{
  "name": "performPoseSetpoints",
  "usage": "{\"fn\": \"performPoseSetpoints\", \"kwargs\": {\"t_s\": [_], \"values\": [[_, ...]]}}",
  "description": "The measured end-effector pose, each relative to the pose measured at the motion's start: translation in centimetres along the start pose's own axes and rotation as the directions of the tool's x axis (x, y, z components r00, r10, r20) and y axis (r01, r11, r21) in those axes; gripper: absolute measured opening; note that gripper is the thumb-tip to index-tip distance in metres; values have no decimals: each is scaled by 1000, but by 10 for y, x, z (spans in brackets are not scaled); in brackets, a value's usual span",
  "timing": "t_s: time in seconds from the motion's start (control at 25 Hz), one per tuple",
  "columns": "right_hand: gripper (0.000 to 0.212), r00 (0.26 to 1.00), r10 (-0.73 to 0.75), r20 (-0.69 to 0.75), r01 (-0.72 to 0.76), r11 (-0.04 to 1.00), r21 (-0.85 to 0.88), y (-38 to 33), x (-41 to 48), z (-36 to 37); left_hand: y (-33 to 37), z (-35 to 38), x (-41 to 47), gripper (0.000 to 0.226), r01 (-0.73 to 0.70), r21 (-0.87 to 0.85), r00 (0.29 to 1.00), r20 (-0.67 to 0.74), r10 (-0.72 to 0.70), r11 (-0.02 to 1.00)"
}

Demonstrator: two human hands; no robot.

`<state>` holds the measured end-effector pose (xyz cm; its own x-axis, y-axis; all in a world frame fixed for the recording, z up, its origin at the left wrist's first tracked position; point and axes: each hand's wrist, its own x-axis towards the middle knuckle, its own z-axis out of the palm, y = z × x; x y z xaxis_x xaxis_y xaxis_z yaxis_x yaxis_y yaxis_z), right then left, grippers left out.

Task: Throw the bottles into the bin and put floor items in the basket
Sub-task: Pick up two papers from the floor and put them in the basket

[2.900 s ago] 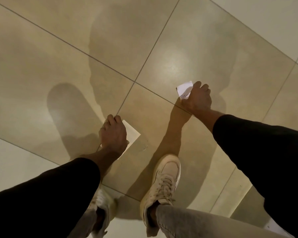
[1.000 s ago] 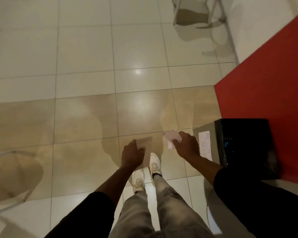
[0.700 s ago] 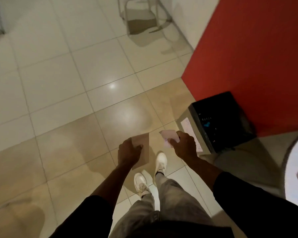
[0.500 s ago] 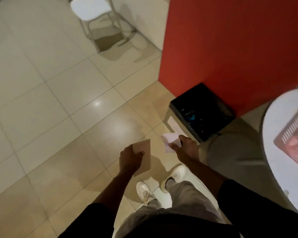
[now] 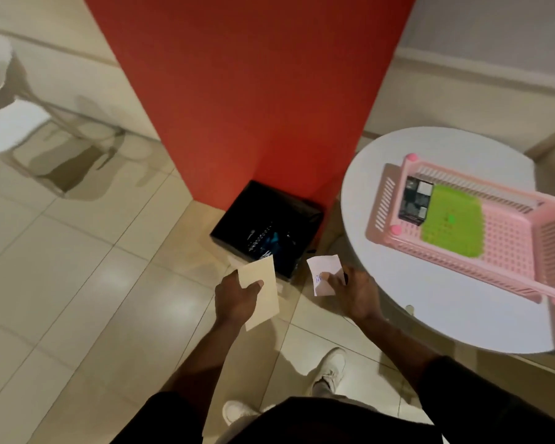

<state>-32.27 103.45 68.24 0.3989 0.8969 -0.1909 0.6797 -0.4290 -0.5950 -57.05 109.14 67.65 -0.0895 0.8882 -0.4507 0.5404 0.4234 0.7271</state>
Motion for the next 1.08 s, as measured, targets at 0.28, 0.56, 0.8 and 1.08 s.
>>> {"fn": "performPoseSetpoints", "kwargs": {"t_s": [0.28, 0.56, 0.8, 1.08], "values": [[46, 985, 145, -91, -131, 981, 145, 81, 32, -96, 99, 103, 2, 35, -85, -86, 996, 31, 88, 993], [42, 939, 307, -152, -240, 907, 346, 126, 45, -137, 174, 152, 2, 5, -263, -73, 956, 116, 270, 962], [44, 859, 446, -251, -342, 865, 366, 145, 51, -165, 247, 199, 21, 2, -262, -194, 921, 241, 305, 945], [47, 659, 635, -403, -482, 768, 422, 172, 57, -210, 316, 272, 34, 35, -432, -17, 766, 521, 376, 902]]}}
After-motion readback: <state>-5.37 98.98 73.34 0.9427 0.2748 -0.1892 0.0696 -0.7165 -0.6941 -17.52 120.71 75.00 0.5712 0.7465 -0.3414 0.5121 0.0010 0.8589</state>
